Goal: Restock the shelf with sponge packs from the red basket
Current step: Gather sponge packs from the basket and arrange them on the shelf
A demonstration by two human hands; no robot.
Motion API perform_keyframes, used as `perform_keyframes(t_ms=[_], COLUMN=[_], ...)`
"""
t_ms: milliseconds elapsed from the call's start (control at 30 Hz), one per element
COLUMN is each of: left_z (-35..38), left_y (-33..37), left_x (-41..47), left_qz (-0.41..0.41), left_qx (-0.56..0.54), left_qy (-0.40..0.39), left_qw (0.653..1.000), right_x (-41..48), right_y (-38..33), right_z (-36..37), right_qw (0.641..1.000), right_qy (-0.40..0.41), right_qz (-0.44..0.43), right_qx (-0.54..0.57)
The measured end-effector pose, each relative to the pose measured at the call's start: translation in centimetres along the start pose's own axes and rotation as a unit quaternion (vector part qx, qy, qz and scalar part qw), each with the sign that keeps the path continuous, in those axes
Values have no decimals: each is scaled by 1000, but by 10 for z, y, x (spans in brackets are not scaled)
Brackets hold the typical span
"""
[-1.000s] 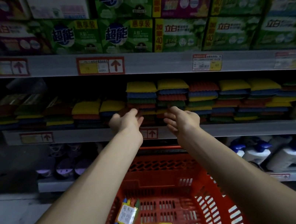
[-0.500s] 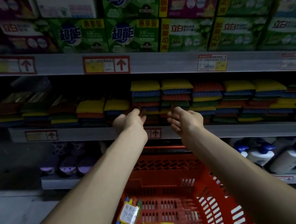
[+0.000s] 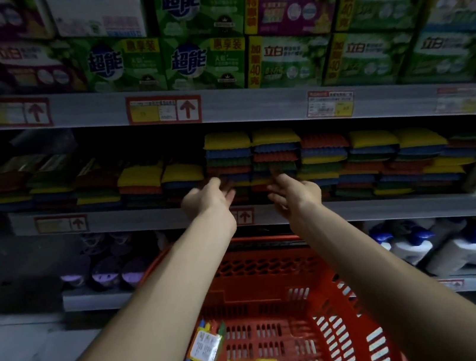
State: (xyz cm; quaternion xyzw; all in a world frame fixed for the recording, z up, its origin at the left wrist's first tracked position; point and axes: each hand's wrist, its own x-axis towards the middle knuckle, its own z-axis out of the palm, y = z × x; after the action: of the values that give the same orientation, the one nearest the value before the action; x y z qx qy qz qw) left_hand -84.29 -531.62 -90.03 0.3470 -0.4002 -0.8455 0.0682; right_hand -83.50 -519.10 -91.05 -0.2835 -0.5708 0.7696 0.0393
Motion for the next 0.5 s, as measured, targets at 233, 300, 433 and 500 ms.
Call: perform_keyframes(t_ms=[233, 300, 433, 500], left_z=[-3, -3, -2, -1], left_y=[-5, -6, -9, -10], left_x=[3, 3, 5, 6], left_qz=[-1, -3, 1, -1], left_qx=[10, 23, 41, 46], left_qy=[-16, -15, -15, -14], left_qw=[1000, 1000, 999, 999], right_x=[-3, 1, 12, 14], right_y=[-4, 0, 10, 11], right_z=[-3, -1, 1, 1], right_qw=[1000, 1000, 999, 998], right_qy=[-4, 12, 46, 55], right_qz=[22, 16, 6, 7], right_qx=[12, 10, 19, 23])
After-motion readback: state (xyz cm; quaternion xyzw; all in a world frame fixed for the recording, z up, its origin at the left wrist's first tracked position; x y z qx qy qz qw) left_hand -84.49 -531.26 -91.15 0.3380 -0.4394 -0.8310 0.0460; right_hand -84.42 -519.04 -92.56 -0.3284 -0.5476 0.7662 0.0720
